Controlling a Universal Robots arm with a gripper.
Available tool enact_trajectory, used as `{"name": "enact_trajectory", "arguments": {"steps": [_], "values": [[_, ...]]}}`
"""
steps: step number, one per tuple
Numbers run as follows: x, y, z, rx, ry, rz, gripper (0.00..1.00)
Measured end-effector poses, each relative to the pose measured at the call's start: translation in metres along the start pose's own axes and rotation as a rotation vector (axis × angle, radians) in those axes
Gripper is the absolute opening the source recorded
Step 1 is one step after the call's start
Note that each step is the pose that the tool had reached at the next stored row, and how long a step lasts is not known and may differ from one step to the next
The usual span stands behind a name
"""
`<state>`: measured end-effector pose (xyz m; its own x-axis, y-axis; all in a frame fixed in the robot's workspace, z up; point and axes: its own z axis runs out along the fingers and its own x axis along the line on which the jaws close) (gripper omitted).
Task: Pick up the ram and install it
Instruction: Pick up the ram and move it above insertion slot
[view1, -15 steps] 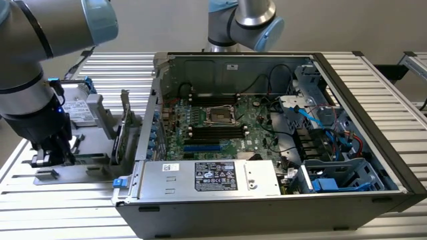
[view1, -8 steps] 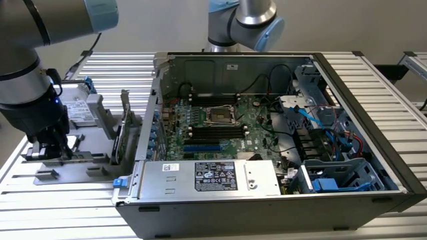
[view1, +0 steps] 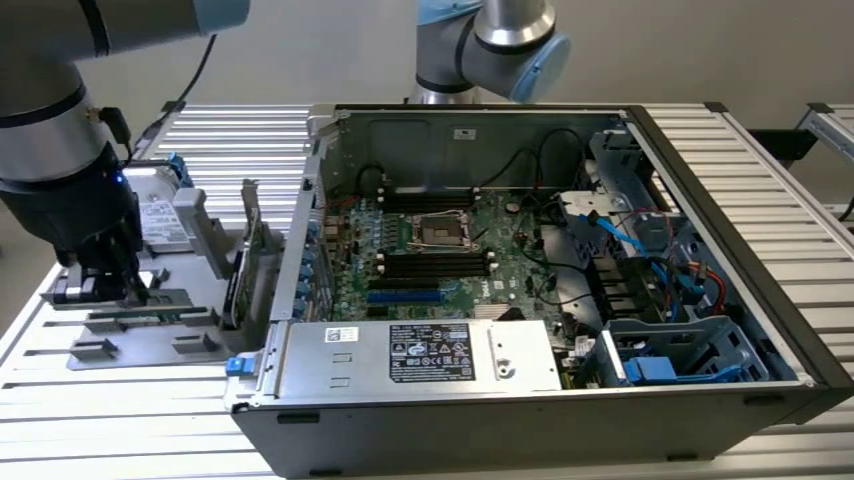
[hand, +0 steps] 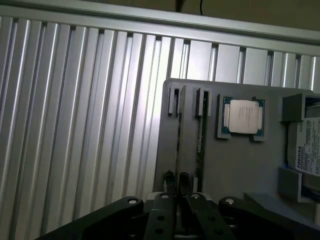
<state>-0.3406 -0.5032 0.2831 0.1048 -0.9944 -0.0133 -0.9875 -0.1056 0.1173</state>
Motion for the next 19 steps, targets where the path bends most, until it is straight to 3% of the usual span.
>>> {"name": "enact_trajectory", "arguments": {"steps": [10, 19], "values": [[0.002, -0.0216, -0.0367, -0.0080, -0.0009, 0.000, 0.13], [0.002, -0.0376, -0.0735, -0.0094, -0.0010, 0.000, 0.13]]}}
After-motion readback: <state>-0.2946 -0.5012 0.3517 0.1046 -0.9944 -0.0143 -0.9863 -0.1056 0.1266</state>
